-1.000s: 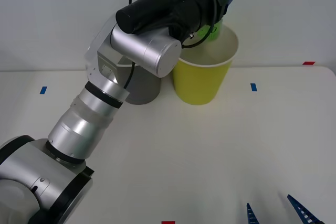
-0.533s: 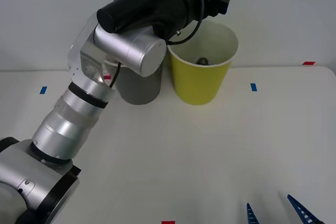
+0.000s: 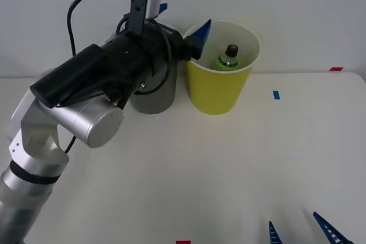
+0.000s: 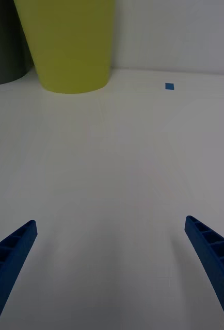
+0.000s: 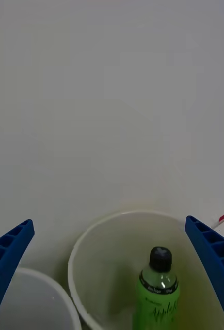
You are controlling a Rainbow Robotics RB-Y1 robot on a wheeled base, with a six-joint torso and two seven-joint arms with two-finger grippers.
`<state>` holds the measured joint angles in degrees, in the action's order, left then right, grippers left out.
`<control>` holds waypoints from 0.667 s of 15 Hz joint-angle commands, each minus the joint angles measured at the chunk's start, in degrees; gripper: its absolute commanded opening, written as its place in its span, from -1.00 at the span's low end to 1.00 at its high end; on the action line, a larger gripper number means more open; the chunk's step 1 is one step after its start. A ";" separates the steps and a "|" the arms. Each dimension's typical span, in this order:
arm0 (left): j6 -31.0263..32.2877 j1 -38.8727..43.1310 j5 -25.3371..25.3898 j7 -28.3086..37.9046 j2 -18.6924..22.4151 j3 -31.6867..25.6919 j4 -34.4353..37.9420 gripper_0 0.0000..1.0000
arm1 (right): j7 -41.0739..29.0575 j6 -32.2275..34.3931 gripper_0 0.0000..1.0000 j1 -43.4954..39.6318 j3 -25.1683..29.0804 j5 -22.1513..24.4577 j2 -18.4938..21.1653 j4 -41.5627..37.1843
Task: Put cans in the gray bin and PET bottles in the light green bin.
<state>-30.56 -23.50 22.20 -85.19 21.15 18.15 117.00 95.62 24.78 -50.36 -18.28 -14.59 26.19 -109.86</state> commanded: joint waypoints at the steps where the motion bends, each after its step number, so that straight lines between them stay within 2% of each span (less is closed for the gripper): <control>1: -0.02 10.05 -0.14 -0.41 3.02 -1.89 8.77 1.00 | 0.00 0.00 1.00 0.00 0.00 0.00 0.00 0.00; 4: -0.02 19.37 -0.14 -0.94 3.72 -3.03 14.57 1.00 | 0.00 0.00 1.00 0.00 0.00 0.00 0.00 0.00; 8: 0.86 29.74 -0.58 -1.29 4.07 -4.53 18.00 1.00 | 0.00 0.00 1.00 0.00 0.00 0.00 0.00 0.00; 10: 4.28 34.92 -0.84 -1.64 3.37 -4.53 18.00 1.00 | 0.00 0.00 1.00 0.00 0.00 0.00 0.00 0.00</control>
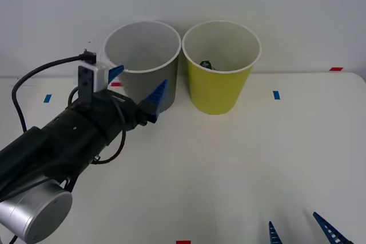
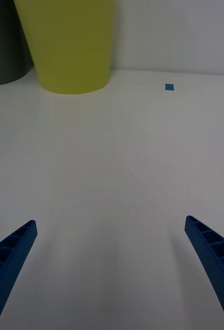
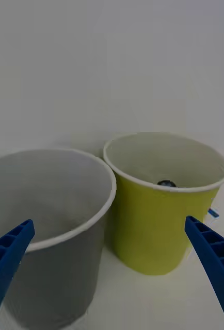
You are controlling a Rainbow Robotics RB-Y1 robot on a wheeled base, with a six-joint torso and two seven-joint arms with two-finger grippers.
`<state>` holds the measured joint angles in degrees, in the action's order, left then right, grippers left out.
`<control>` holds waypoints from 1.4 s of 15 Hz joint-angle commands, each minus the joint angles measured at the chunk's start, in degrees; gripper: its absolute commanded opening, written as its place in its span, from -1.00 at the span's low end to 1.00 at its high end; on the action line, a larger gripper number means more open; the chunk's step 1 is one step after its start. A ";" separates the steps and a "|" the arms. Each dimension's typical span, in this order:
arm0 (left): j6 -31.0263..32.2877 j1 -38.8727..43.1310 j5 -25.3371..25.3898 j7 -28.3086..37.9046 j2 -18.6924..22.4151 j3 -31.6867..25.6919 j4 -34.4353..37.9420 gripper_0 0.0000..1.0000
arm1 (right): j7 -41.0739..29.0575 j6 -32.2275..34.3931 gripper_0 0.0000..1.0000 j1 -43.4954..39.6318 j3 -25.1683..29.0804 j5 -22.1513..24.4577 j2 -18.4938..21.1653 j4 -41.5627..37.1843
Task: Put cans in the gray bin and PET bottles in the light green bin.
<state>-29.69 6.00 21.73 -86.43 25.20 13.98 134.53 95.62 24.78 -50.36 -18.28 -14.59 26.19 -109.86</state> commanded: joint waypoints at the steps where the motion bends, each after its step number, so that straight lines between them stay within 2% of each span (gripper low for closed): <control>1: 4.64 7.27 -0.37 -0.76 -1.38 -0.09 0.47 1.00 | 0.00 0.00 1.00 0.00 0.00 0.00 0.00 0.00; 3: 5.52 9.91 -0.46 -1.55 -2.96 0.00 0.47 1.00 | 0.00 0.00 1.00 0.00 0.00 0.00 0.00 0.00; 6: 5.96 11.49 -0.37 -1.90 -2.87 0.08 0.21 1.00 | 0.00 0.00 1.00 0.00 0.00 0.00 0.00 0.00; 7: 8.16 13.07 0.07 -1.99 -3.05 0.52 -0.49 1.00 | 0.00 0.00 1.00 0.00 0.00 0.00 0.00 0.00; 11: 25.82 17.73 -0.46 -2.26 -1.90 3.95 -9.55 1.00 | 0.00 0.00 1.00 0.00 0.00 0.00 0.00 0.00; 13: 34.96 18.17 -1.25 -2.08 -0.50 6.59 -17.02 1.00 | 0.00 0.00 1.00 0.00 0.00 0.00 0.00 0.00; 15: 41.03 18.96 -2.48 -1.64 1.35 8.26 -22.03 1.00 | 0.00 0.00 1.00 0.00 0.00 0.00 0.00 0.00; 16: 41.29 20.19 -4.15 -0.59 1.88 8.35 -22.38 1.00 | 0.00 0.00 1.00 0.00 0.00 0.00 0.00 0.00; 18: 43.49 23.71 -11.01 7.76 2.14 8.08 -22.29 1.00 | 0.00 0.00 1.00 0.00 0.00 0.00 0.00 0.00; 21: 46.65 28.98 -17.07 12.60 1.70 7.20 -22.38 1.00 | 0.00 0.00 1.00 0.00 0.00 0.00 0.00 0.00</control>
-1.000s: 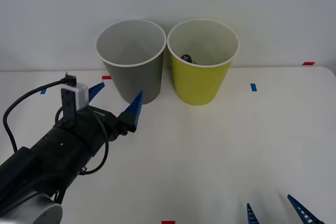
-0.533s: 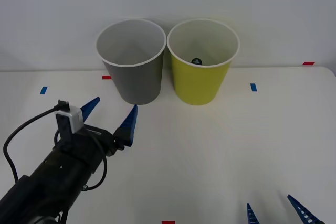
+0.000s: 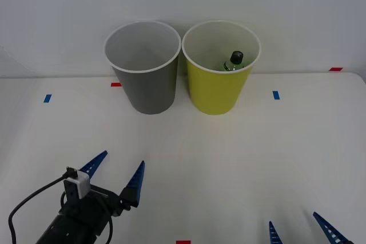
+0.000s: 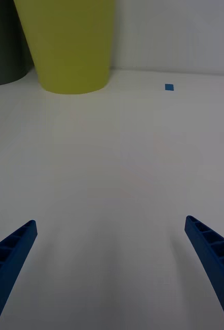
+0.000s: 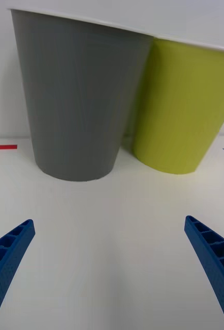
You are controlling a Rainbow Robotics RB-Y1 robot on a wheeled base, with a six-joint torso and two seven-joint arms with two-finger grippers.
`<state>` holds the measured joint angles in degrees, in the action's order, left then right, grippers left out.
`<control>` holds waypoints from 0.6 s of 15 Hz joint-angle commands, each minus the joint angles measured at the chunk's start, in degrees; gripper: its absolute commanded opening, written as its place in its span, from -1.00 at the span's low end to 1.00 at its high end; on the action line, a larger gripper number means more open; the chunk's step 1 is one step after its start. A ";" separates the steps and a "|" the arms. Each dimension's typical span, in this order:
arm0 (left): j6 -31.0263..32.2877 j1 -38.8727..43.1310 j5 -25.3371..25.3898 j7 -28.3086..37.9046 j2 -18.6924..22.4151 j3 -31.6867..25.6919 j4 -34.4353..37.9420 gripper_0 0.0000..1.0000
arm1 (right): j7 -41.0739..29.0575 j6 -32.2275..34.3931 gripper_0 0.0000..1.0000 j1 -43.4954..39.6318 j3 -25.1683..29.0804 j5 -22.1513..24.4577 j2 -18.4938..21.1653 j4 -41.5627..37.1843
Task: Put cans in the gray bin and PET bottles in the light green bin.
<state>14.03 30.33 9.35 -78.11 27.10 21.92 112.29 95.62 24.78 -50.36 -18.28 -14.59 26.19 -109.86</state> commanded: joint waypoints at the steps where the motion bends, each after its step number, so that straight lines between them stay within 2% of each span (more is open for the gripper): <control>1: 3.37 6.14 -6.01 4.45 -0.47 -1.18 -0.05 1.00 | 0.00 0.00 1.00 0.00 0.00 0.00 0.00 0.00; 7: 6.80 13.35 -9.52 4.19 -0.12 -3.38 -0.14 1.00 | 0.00 0.00 1.00 0.00 0.00 0.00 0.00 0.00; 9: 7.85 15.64 -13.04 4.72 0.24 -3.82 -0.14 1.00 | 0.00 0.00 1.00 0.00 0.00 0.00 0.00 0.00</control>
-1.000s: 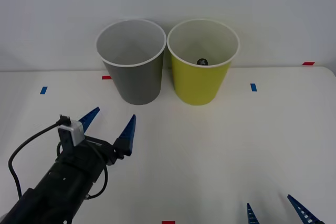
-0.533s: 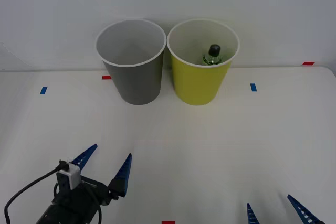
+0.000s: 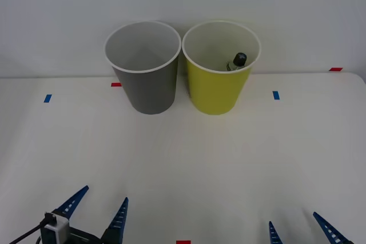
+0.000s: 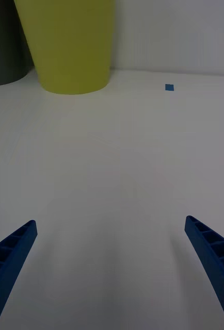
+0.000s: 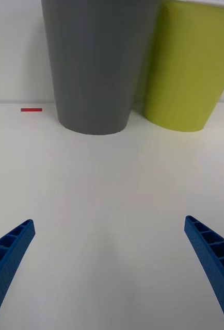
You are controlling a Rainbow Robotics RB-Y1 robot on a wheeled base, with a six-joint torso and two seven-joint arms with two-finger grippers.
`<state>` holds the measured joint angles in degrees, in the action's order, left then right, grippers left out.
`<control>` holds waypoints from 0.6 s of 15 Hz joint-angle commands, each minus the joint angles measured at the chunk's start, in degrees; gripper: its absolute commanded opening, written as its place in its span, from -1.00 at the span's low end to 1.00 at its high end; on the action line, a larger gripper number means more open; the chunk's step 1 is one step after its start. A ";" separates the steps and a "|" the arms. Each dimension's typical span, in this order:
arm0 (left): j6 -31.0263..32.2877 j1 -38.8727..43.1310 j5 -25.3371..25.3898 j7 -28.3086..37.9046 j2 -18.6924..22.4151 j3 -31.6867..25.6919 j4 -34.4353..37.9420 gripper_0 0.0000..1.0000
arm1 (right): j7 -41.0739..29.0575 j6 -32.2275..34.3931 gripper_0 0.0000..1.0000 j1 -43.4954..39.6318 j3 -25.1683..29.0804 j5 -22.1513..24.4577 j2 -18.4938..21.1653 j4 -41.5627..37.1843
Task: Put cans in the gray bin and PET bottles in the light green bin.
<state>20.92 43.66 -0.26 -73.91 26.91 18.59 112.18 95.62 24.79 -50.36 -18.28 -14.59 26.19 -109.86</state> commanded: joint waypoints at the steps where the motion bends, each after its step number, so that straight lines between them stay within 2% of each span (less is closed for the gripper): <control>1: 1.93 3.10 -4.66 0.61 0.43 -0.75 -0.04 1.00 | 0.00 0.00 1.00 0.00 0.00 0.00 0.00 0.00; 3: 3.43 4.50 -8.27 0.35 0.43 -1.54 -0.04 1.00 | 0.00 0.00 1.00 0.00 0.00 0.00 0.00 0.00; 6: 3.52 5.82 -10.73 0.35 0.34 -1.98 -0.04 1.00 | 0.00 0.00 1.00 0.00 0.00 0.00 0.00 0.00; 9: 3.52 7.58 -8.97 0.00 0.34 -2.69 -0.04 1.00 | 0.00 0.00 1.00 0.00 0.00 0.00 0.00 0.00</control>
<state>24.52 50.51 -10.14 -73.65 27.26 16.25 112.15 95.62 24.79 -50.36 -18.28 -14.59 26.19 -109.86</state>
